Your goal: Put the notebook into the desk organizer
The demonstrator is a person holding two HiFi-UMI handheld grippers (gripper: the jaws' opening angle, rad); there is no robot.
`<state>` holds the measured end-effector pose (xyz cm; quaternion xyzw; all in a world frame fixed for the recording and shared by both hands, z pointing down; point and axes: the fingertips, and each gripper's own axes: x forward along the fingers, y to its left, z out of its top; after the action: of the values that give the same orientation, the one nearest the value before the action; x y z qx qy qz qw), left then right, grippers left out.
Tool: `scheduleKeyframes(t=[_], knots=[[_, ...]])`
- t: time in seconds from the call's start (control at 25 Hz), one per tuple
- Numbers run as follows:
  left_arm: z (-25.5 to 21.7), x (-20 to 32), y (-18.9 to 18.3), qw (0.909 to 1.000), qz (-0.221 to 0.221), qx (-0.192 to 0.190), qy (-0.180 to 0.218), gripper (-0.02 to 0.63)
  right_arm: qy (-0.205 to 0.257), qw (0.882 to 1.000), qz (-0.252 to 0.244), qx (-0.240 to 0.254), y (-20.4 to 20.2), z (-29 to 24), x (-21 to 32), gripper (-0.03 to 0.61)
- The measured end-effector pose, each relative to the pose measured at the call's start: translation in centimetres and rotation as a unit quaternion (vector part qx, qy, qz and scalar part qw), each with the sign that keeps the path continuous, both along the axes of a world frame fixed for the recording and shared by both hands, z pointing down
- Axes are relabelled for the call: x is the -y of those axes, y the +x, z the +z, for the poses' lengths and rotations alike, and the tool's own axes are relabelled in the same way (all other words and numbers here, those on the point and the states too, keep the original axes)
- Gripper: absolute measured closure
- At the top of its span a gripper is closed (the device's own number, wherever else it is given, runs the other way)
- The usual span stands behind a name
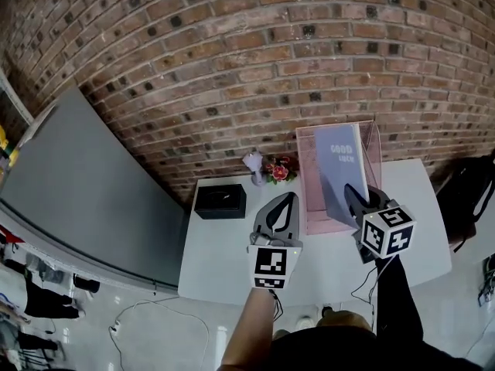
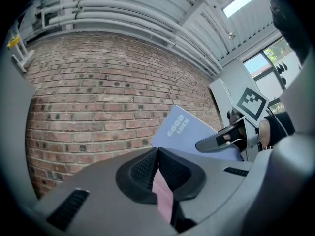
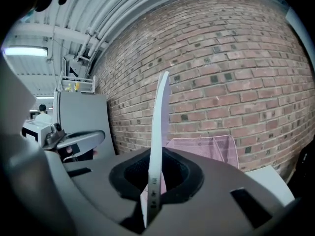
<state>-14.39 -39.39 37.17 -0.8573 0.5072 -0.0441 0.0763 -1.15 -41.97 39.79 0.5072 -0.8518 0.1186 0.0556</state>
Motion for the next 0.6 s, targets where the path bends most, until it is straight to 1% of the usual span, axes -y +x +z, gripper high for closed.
scheduleKeyframes(t=[0.16,0.36,0.48,0.6], knots=[[0.4,1.8,-0.2,0.9999,-0.011,0.002,-0.005,0.598,-0.036,0.998,-0.03,0.036,-1.0,0.4,2.0,0.529],[0.7,3.7,-0.5,0.9997,-0.023,0.004,-0.01,0.598,-0.084,0.991,-0.053,0.084,-1.9,1.5,4.3,0.525],[1.0,4.5,-0.7,0.9994,-0.03,0.004,-0.014,0.598,-0.096,0.991,-0.051,0.071,-1.7,2.1,5.6,0.511],[1.7,5.4,-0.7,0.9992,-0.036,0.005,-0.019,0.598,-0.122,0.989,-0.049,0.064,-1.1,3.1,7.0,0.502]])
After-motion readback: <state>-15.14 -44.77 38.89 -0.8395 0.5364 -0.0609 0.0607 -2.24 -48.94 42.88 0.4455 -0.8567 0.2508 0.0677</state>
